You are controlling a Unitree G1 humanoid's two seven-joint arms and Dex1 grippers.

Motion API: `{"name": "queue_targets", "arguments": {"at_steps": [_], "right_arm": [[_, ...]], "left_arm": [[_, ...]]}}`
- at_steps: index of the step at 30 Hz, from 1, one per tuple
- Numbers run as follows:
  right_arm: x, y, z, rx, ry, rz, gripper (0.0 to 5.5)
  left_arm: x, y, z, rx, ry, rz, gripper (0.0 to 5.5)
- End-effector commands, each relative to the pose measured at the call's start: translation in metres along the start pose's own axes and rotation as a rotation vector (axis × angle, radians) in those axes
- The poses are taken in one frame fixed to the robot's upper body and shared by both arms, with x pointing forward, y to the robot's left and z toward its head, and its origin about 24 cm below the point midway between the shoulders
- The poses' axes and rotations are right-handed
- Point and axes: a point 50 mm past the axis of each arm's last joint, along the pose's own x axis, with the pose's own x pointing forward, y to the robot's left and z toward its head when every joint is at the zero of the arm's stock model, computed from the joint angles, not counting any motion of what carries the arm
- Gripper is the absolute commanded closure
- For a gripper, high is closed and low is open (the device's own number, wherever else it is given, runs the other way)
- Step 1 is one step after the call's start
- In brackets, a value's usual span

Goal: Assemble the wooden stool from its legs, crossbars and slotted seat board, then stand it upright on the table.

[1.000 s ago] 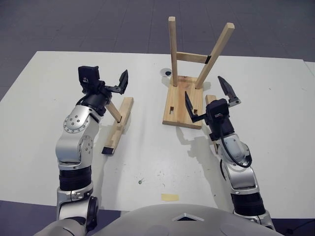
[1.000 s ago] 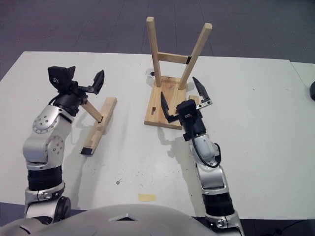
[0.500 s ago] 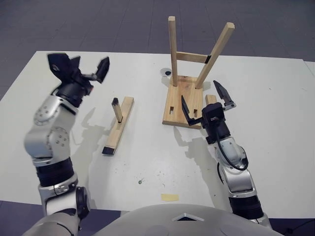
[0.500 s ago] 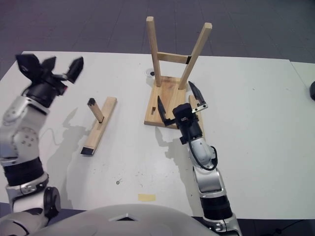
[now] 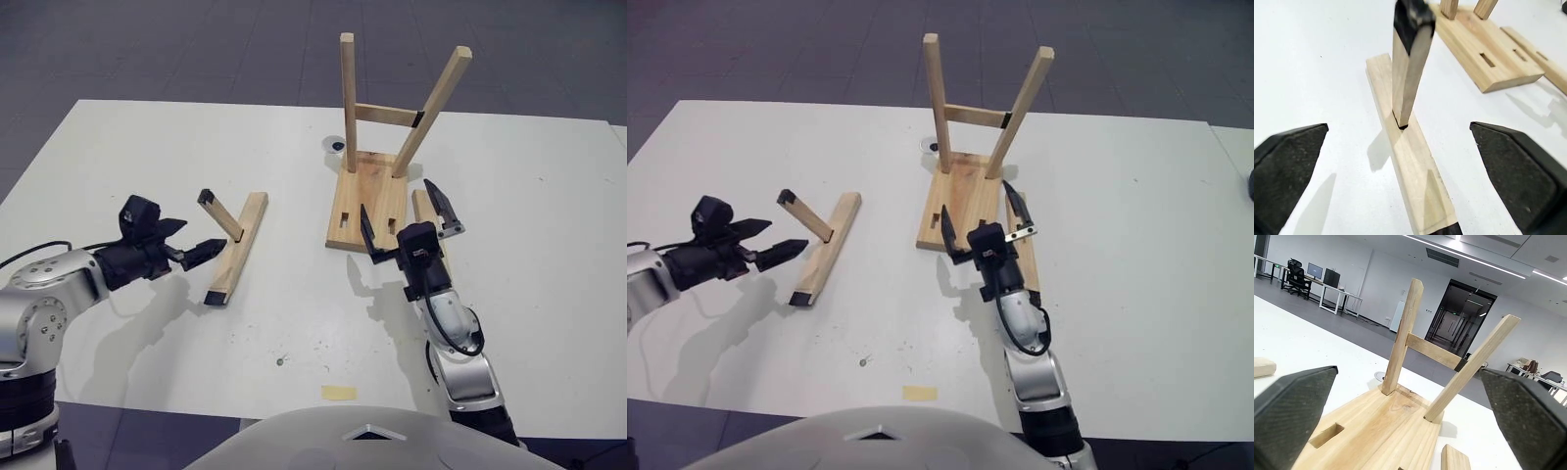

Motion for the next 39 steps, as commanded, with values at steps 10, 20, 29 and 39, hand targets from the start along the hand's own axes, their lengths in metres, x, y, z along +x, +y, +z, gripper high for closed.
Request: {"name": "queue_targets", "arguments": {"at_steps": [10, 20, 29, 39], "right_arm": [[-0.004, 0.009, 0.001, 0.001, 0.021, -0.039, 0.10], [-0.003, 0.010, 0.002, 0.004, 0.022, -0.068, 0.10], [0.004, 0.007, 0.000, -0.007, 0.008, -0.069, 0.10], [0.019, -0.018, 0.004, 0.092, -0.020, -0.101, 0.10]], "left_arm": [[0.039, -0.012, -0.032, 0.093, 0.246, 0.049, 0.30], [0.027, 0.014, -0.034, 0.219, 0.362, 0.126, 1.84], [0.029, 0.024, -0.039, 0.275, 0.382, 0.107, 3.25], [0.041, 0.015, 0.020, 0.235, -0.086, 0.222, 3.41]]}}
